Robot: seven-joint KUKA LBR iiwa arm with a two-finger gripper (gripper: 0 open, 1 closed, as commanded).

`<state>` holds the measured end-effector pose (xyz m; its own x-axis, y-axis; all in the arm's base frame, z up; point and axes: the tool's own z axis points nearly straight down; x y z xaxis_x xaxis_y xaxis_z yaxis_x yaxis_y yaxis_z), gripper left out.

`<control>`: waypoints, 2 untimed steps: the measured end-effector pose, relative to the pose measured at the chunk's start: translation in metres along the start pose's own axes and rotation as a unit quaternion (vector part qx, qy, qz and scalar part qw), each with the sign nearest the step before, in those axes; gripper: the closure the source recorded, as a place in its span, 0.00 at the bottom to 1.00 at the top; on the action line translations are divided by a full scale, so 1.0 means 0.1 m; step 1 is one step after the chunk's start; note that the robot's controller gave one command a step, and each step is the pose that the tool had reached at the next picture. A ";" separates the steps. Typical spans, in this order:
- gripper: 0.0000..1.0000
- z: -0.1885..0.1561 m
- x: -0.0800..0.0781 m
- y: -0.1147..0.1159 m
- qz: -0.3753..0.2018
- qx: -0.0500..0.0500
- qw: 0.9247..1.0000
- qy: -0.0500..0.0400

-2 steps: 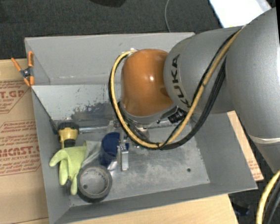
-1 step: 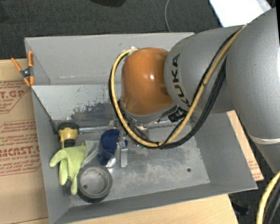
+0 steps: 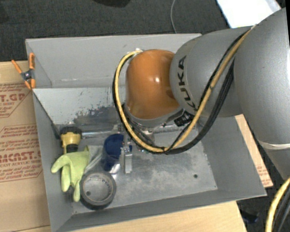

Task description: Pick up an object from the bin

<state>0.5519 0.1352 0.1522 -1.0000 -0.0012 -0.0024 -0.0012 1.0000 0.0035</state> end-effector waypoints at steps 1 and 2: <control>1.00 -0.38 -0.02 0.29 0.005 0.000 1.000 0.000; 1.00 -0.57 -0.08 0.42 -0.087 0.001 0.996 -0.001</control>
Offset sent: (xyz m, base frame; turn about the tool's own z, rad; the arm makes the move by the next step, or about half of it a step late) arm 0.0109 0.0469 0.0676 -0.2390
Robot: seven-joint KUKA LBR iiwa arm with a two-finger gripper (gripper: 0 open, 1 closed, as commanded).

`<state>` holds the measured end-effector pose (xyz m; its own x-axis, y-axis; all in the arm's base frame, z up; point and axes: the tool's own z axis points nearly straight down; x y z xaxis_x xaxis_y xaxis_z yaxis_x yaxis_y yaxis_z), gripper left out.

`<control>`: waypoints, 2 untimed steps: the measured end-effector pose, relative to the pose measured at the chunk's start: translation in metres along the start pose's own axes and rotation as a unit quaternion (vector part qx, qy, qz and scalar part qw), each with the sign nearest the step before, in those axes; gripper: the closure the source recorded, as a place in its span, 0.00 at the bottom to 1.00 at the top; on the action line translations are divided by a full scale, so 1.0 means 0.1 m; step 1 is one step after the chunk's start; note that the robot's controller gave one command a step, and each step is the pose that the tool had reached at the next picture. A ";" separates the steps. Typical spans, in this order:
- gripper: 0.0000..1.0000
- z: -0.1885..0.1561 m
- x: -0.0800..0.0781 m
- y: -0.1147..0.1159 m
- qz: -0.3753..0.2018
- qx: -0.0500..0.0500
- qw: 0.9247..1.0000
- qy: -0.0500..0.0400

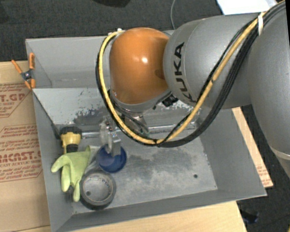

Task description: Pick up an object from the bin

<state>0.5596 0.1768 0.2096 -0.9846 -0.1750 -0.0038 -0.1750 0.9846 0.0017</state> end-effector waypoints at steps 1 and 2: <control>1.00 0.04 0.01 0.08 -0.029 -0.001 1.000 -0.002; 1.00 -0.07 0.04 0.13 0.032 -0.001 0.999 -0.001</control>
Offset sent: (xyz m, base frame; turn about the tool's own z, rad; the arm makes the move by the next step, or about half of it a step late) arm -0.0112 0.0183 0.0288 -0.1897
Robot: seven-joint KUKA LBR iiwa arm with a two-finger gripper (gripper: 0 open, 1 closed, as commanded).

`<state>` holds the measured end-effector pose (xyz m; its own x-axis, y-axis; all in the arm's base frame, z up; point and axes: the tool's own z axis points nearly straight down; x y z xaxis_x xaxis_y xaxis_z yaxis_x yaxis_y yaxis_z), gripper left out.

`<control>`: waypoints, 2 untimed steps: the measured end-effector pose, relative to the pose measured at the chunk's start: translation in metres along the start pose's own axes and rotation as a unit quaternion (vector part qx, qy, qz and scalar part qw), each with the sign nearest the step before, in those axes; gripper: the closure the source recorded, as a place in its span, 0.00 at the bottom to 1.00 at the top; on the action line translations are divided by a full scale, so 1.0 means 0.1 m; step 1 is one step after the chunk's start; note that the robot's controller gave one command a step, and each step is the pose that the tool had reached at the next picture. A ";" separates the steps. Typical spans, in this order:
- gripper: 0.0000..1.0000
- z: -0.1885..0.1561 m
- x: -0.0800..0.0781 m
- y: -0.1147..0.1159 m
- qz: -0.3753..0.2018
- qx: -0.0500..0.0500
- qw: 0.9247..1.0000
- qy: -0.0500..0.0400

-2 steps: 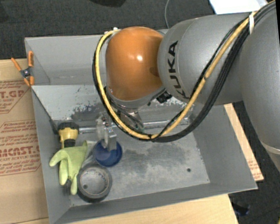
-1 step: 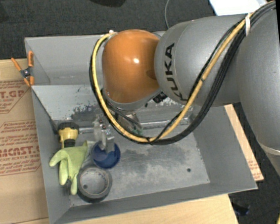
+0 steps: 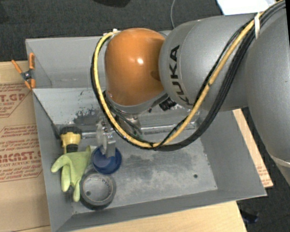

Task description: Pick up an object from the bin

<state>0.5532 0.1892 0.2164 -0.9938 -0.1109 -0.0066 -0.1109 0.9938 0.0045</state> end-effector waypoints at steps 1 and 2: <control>1.00 0.24 -0.04 0.44 -0.079 0.000 0.997 -0.002; 1.00 0.30 -0.02 0.61 -0.082 0.000 0.997 -0.001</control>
Offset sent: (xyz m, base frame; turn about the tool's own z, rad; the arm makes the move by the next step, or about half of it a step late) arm -0.0105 0.0329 -0.0288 -0.2440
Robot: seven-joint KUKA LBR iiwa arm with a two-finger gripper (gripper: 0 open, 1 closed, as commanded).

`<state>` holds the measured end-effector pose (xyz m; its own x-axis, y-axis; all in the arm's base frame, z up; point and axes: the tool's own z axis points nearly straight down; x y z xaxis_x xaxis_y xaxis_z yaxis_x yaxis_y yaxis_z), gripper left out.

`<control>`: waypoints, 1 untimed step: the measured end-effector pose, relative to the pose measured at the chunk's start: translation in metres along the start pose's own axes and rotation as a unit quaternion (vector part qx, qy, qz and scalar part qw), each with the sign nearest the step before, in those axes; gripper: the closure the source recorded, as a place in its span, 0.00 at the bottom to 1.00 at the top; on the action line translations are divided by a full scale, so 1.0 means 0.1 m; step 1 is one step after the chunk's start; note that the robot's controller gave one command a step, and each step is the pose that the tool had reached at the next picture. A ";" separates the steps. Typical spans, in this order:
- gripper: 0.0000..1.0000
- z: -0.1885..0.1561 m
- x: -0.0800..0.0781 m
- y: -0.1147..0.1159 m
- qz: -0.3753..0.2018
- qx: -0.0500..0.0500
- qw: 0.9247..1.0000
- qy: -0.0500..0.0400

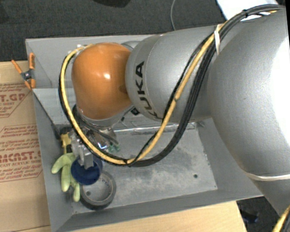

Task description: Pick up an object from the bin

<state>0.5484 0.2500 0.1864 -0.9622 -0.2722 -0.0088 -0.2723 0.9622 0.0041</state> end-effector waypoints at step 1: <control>1.00 0.60 -0.29 -0.15 0.003 -0.002 1.000 -0.008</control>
Offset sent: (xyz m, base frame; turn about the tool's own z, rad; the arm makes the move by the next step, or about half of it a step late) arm 0.0036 -0.0080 -0.0698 -0.0912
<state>0.5811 0.2443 0.1262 -0.9636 -0.2661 -0.0245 -0.2664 0.9638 0.0082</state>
